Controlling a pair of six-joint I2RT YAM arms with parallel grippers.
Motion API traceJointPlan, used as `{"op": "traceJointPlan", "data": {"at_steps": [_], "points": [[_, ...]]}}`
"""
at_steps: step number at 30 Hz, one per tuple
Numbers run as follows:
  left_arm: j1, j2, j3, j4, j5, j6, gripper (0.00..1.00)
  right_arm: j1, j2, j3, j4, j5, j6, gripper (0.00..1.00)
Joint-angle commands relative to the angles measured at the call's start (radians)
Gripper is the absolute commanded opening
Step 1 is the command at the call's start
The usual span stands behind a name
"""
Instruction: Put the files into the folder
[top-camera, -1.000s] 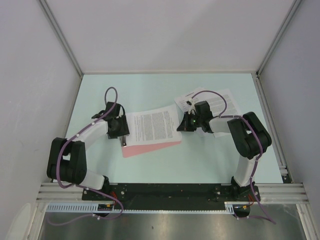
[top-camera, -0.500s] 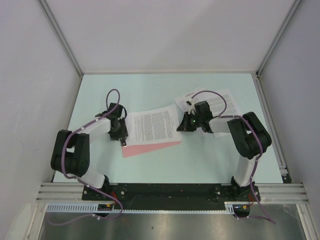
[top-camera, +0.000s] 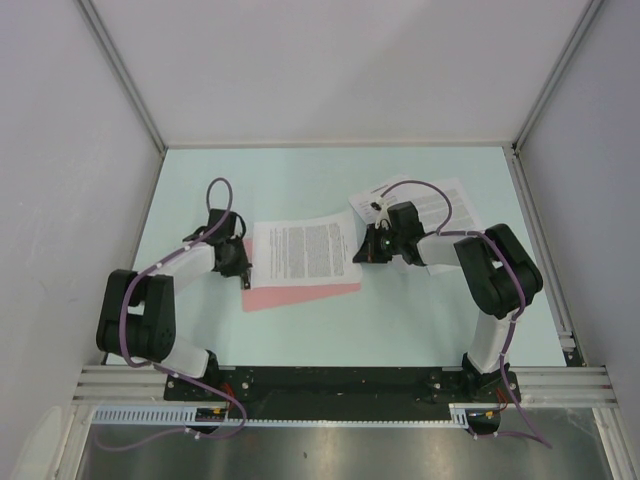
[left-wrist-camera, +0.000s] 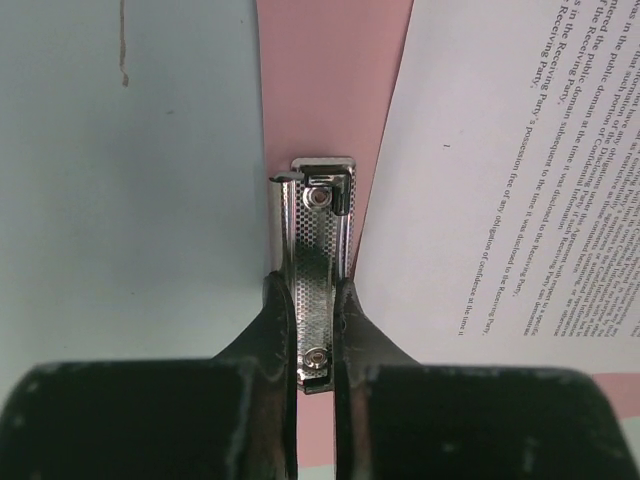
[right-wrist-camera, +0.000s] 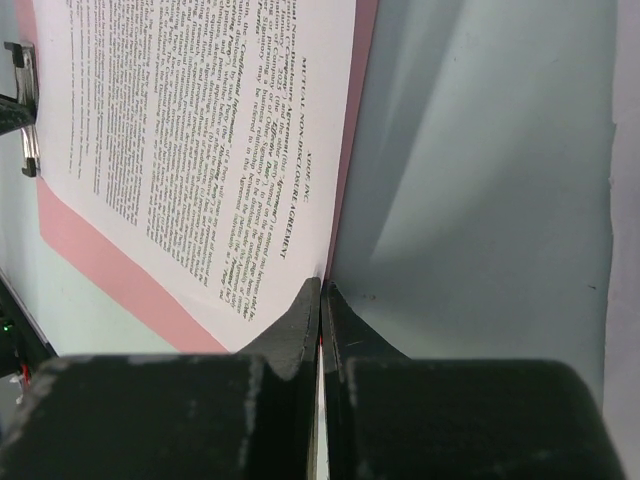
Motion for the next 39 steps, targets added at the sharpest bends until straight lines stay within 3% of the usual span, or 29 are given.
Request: {"op": "traceJointPlan", "data": {"at_steps": [1,3,10,20,24,26,28,29,31,39], "points": [[0.032,-0.011,-0.046,0.09,0.251,0.049,0.0,0.028,0.03,-0.015,-0.168,0.049,-0.074,0.0],[0.067,-0.017,-0.054,0.113,0.307,0.055,0.0,0.024,0.028,-0.015,-0.208,0.032,-0.082,0.0],[0.07,-0.008,-0.032,0.105,0.284,0.102,0.0,0.044,0.017,-0.015,-0.251,-0.006,-0.103,0.0],[0.069,-0.014,-0.044,0.099,0.278,0.102,0.0,0.069,-0.027,-0.02,-0.205,0.014,-0.08,0.0],[0.069,-0.068,0.0,0.023,0.193,0.095,0.0,0.035,-0.024,-0.018,-0.225,0.047,-0.054,0.0],[0.069,-0.094,0.026,-0.044,0.129,0.1,0.2,0.018,-0.016,-0.021,-0.239,0.054,-0.054,0.0],[0.076,-0.098,0.058,-0.081,0.072,0.105,0.59,0.0,-0.01,-0.021,-0.246,0.052,-0.057,0.0],[0.082,-0.088,0.063,-0.1,0.049,0.109,0.71,-0.005,-0.006,-0.021,-0.249,0.058,-0.06,0.0],[0.107,-0.063,0.08,-0.108,0.066,0.126,0.77,-0.022,-0.003,-0.028,-0.252,0.067,-0.056,0.0],[0.124,0.082,0.14,-0.091,0.127,0.218,0.73,-0.037,-0.004,-0.037,-0.226,0.037,-0.051,0.0]]}}
